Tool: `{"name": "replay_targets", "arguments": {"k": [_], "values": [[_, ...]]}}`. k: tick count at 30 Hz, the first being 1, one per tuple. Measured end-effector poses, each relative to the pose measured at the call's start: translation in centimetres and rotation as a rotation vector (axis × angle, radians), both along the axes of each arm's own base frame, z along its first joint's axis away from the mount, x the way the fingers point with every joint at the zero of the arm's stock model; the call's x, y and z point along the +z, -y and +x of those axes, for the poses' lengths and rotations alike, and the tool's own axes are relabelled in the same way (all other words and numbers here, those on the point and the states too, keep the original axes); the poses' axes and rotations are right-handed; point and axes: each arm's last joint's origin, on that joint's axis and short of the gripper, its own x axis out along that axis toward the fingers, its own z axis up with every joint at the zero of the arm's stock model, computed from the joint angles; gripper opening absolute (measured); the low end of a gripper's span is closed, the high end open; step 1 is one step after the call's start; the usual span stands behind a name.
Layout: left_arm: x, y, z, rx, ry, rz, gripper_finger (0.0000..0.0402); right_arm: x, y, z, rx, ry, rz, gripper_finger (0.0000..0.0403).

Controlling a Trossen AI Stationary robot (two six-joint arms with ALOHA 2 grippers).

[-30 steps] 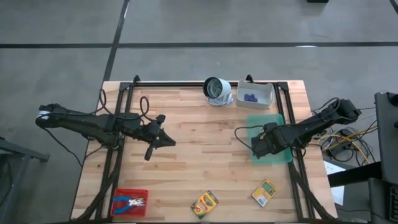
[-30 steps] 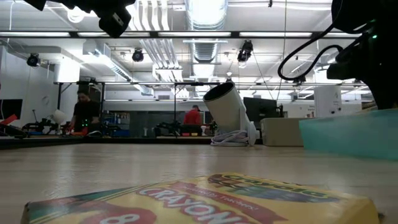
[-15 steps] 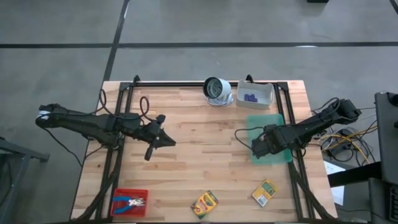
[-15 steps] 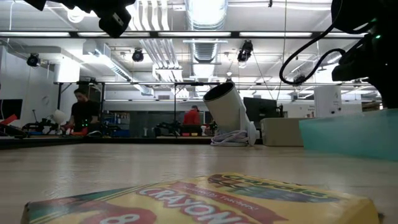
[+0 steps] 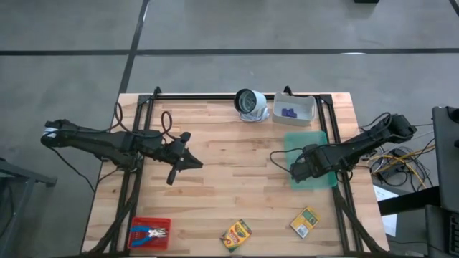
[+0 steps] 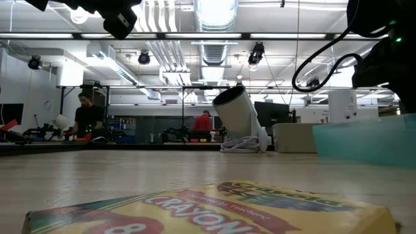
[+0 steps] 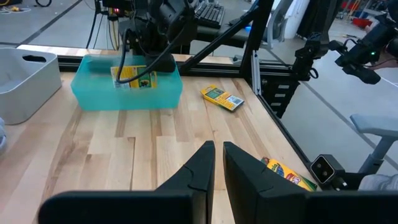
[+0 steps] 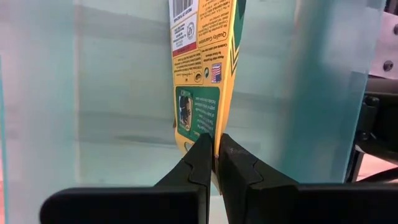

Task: Pick & Place School Supplies
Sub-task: Put the crayon box into the green bin

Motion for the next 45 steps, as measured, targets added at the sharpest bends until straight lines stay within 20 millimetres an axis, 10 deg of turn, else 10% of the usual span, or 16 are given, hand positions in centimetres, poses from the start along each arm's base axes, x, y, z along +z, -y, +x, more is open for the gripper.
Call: {"name": "replay_targets", "arguments": {"k": [45], "values": [[-0.14, 0.0, -0.03, 0.006, -0.022, -0.026, 0.0037, 0.02, 0.0, 0.05, -0.13, 0.032, -0.02, 0.0013]]}}
